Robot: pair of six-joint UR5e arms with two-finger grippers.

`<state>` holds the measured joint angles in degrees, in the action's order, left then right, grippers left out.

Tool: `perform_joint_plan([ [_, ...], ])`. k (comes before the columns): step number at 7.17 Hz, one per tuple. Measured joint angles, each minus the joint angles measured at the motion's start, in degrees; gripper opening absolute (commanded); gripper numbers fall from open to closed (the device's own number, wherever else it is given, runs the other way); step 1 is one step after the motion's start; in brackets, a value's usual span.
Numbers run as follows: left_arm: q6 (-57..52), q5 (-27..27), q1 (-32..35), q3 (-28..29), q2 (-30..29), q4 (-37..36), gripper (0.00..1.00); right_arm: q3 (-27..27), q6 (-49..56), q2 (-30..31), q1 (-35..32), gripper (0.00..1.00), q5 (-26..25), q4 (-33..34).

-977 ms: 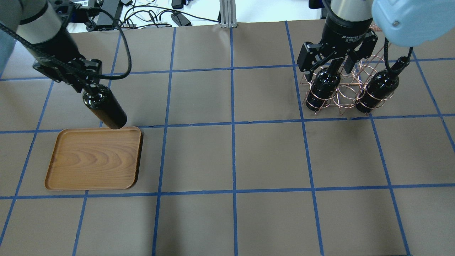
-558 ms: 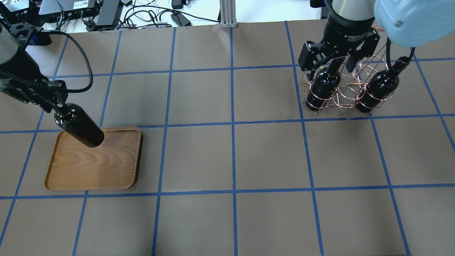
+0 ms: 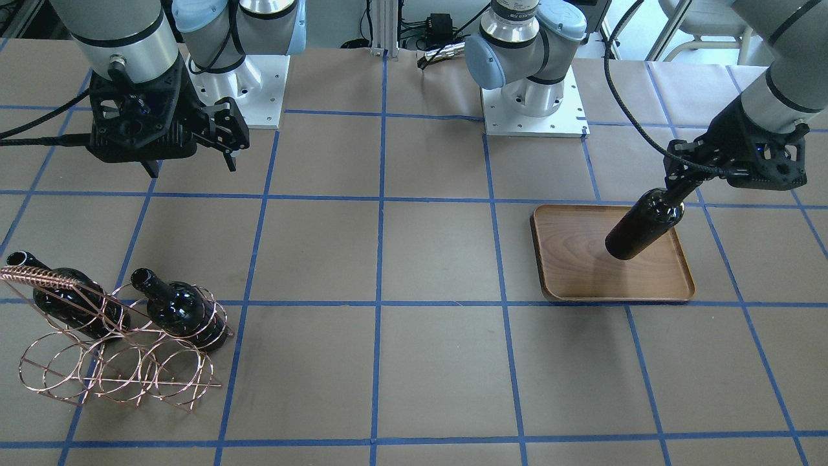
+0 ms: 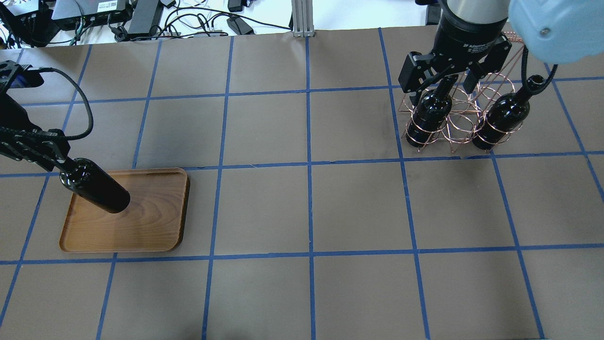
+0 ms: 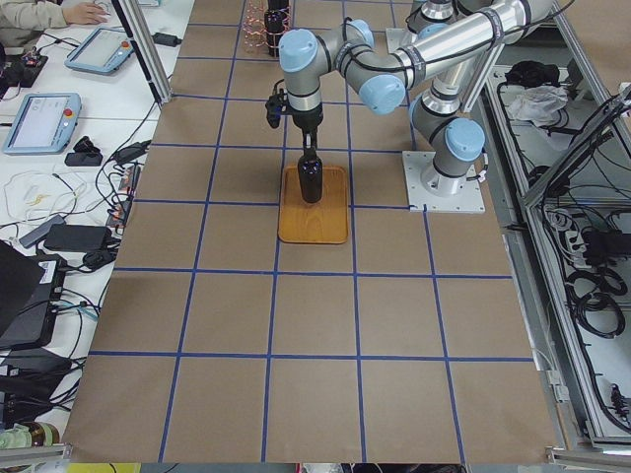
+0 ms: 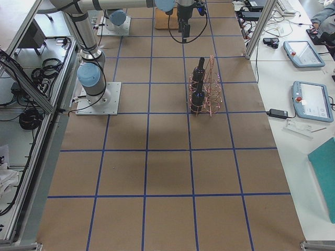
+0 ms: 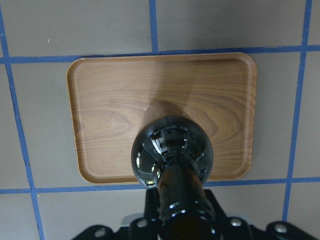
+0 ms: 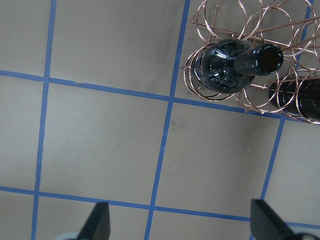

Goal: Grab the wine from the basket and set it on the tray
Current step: 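Lower the bottle onto the tray, laying it down, and open the left gripper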

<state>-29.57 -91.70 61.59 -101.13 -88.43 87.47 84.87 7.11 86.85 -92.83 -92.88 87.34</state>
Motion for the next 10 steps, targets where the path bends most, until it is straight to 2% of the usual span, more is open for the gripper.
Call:
perform_joint_plan([
  [3,-0.5,0.2,-0.7,-0.4,-1.6,-0.1,0.0,0.0,0.0,0.0,0.0,1.0,-0.4,0.1],
  [4,-0.6,0.2,-0.7,-0.4,-2.0,-0.1,0.03,0.1,-0.3,-0.2,0.0,1.0,-0.1,0.2],
  [5,-0.6,0.2,-0.7,-0.4,-2.5,-0.1,0.1,0.2,-0.3,-0.3,0.0,1.0,-0.1,0.4],
  [6,-0.6,0.1,-0.7,-0.3,-2.8,-0.1,0.32,0.2,0.0,-0.2,0.0,1.0,-0.1,0.5],
  [7,-0.6,0.0,-0.7,-0.3,-3.1,-0.1,0.91,0.2,0.1,0.1,0.1,1.0,0.2,0.5],
  [8,-0.5,0.0,-0.7,-0.3,-3.1,-0.1,1.0,0.2,0.1,0.2,0.1,1.0,0.3,0.6],
  [10,-0.2,0.0,-0.6,0.1,-2.4,-0.2,1.0,0.2,0.1,0.7,0.1,1.0,0.2,0.6],
])
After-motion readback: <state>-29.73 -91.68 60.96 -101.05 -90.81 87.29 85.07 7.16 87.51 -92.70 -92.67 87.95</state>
